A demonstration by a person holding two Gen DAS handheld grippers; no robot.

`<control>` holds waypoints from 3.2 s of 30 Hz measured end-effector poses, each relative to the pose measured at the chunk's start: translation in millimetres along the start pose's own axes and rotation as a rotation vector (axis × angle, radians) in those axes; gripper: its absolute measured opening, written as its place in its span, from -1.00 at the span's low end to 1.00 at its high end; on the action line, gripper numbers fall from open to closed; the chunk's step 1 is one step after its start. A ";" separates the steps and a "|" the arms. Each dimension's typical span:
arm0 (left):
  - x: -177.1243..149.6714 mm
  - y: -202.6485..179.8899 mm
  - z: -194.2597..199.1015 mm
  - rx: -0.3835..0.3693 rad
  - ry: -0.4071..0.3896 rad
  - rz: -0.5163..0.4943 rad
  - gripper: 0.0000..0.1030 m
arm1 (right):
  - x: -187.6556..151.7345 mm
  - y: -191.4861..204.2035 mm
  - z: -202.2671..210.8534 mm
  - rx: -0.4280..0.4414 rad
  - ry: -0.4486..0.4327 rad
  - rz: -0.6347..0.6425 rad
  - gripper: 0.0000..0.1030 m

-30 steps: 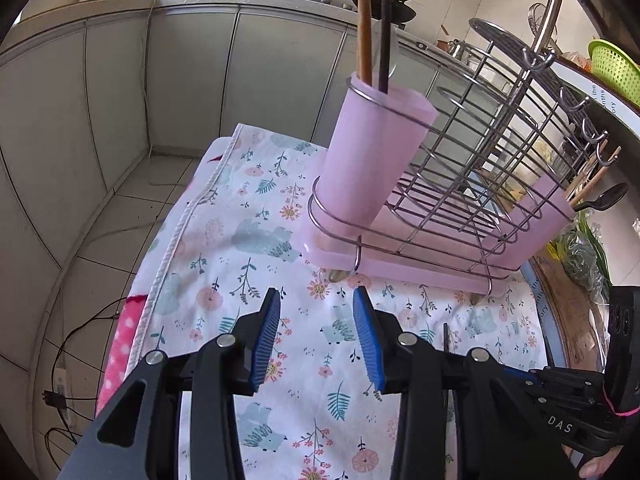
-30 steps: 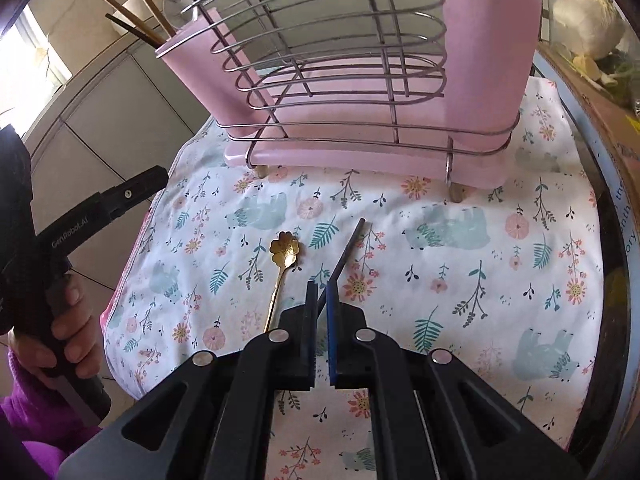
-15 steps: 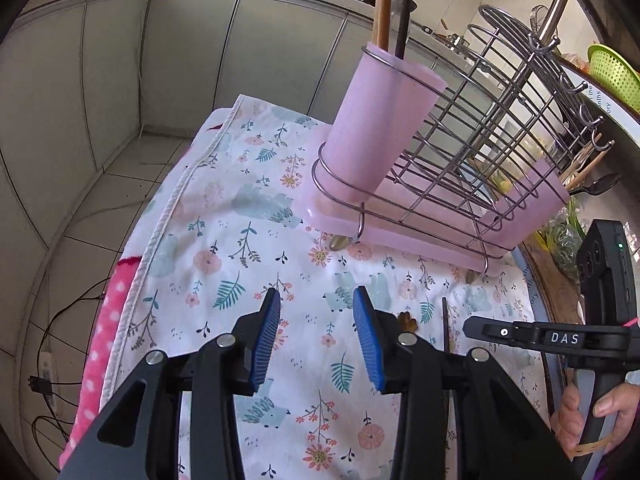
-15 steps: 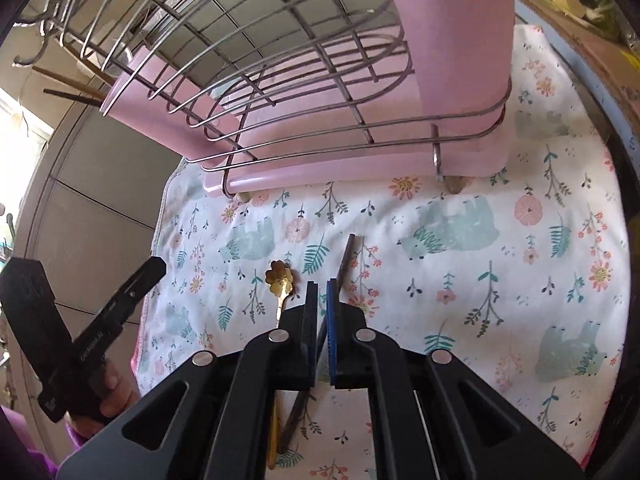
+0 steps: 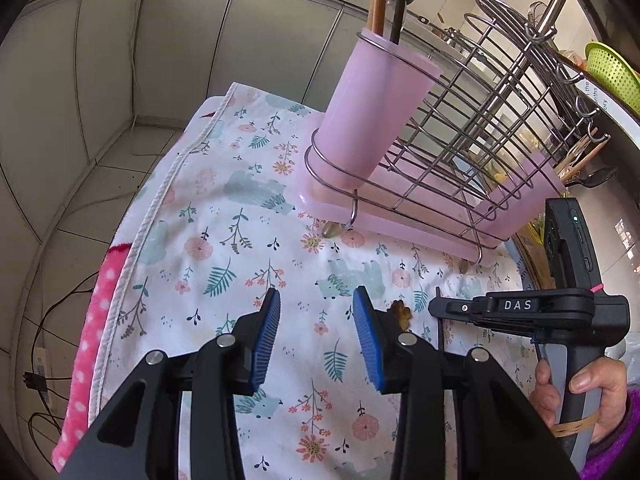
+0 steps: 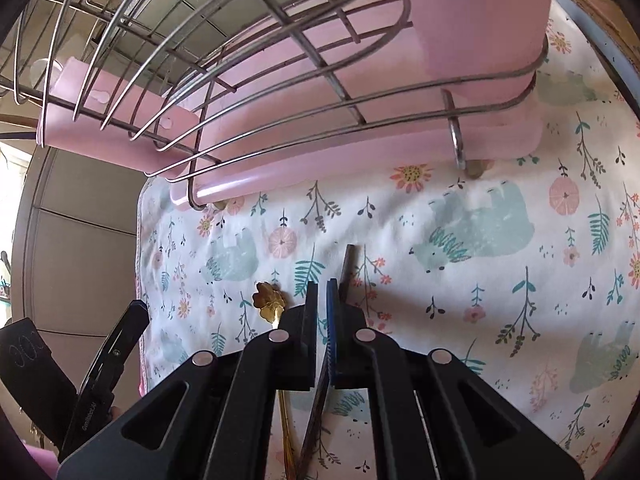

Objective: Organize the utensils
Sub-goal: 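Grasp a dark chopstick on the cloth with the right gripper, then close the left gripper on the gold spoon while the right gripper holds the dark chopstick, then lift the gold spoon with the left gripper while the right raises the dark chopstick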

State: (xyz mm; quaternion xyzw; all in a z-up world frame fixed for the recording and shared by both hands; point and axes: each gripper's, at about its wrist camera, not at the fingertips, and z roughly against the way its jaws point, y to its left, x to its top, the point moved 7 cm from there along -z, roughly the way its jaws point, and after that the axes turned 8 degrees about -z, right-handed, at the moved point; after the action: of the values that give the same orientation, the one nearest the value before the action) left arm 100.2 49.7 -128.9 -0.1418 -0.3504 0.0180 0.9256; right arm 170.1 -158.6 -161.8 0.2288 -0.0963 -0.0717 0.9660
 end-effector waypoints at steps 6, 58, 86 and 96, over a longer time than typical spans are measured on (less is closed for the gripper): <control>0.1 -1.9 0.2 -0.003 0.003 -0.003 -0.28 | -1.1 4.1 4.9 0.030 -0.009 0.006 -0.93; -11.2 -103.0 -106.3 0.048 0.507 -0.187 -0.83 | -20.8 -49.3 40.2 0.036 -0.180 0.061 -0.87; 52.0 -121.4 7.9 -0.034 -0.005 -0.223 -0.99 | -47.9 -1.8 140.7 0.151 -0.529 0.276 -0.88; 23.2 -121.0 -21.0 -0.117 0.179 -0.196 -0.91 | -50.4 -6.3 142.2 0.161 -0.526 0.266 -0.88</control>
State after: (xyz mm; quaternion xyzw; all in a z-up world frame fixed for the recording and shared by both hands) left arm 123.4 -68.6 -95.7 -0.1620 -0.2790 -0.1056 0.9406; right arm 89.4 -215.9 -47.7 0.2634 -0.3777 0.0066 0.8877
